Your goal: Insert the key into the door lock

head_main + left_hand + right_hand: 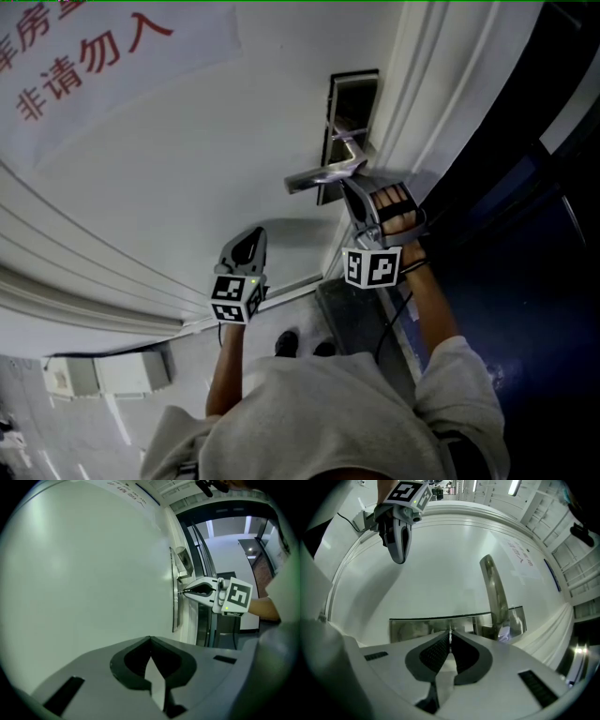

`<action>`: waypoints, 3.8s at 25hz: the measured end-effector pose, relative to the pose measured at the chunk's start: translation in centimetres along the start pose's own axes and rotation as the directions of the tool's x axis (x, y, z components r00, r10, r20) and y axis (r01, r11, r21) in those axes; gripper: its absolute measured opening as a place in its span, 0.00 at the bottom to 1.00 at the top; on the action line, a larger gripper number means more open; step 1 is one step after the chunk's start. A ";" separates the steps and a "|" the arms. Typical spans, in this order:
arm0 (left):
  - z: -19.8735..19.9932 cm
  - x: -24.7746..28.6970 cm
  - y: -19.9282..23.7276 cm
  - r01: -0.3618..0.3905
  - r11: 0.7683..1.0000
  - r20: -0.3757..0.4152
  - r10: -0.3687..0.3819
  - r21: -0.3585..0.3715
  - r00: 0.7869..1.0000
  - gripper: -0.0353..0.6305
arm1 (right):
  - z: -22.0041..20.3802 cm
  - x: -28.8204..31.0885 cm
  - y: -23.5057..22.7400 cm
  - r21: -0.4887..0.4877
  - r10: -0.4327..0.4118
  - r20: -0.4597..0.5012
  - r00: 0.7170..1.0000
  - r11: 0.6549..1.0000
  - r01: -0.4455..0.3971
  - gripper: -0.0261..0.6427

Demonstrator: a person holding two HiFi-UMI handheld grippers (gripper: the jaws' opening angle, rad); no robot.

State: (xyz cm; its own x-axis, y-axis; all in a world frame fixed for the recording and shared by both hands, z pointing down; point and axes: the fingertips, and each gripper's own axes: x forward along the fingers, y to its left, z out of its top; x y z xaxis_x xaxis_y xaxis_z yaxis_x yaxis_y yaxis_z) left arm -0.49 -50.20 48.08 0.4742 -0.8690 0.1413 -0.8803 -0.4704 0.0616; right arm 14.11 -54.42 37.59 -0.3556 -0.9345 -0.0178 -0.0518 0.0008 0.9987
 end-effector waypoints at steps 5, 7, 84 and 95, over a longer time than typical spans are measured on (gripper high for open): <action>-0.1 -0.1 0.1 -0.003 1.000 -0.002 0.003 0.000 1.000 0.08 | 0.0 0.5 0.0 -0.016 0.005 -0.010 1.000 1.000 -0.005 0.08; 0.0 -0.2 0.1 -0.004 1.000 0.000 0.004 -0.001 1.000 0.08 | 0.0 0.6 0.1 -0.015 0.010 -0.011 1.000 1.000 -0.010 0.08; 1.3 3.3 -4.1 0.134 0.990 0.002 -0.134 0.043 0.991 0.08 | -9.7 -11.9 6.2 0.895 0.109 -0.231 0.967 0.415 0.167 0.07; 1.1 4.4 -5.4 0.164 0.986 0.001 -0.164 0.038 0.986 0.08 | -12.2 -14.7 7.8 0.926 0.133 -0.301 0.944 0.277 0.257 0.07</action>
State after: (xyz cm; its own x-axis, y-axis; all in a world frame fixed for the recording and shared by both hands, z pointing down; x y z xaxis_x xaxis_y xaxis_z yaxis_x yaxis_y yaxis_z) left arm 6.33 -51.68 47.28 0.6121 -0.7802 0.1286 -0.7896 -0.6119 0.0459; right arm 30.28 -45.02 46.24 -0.0614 -0.9895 0.1305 -0.9698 0.0901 0.2265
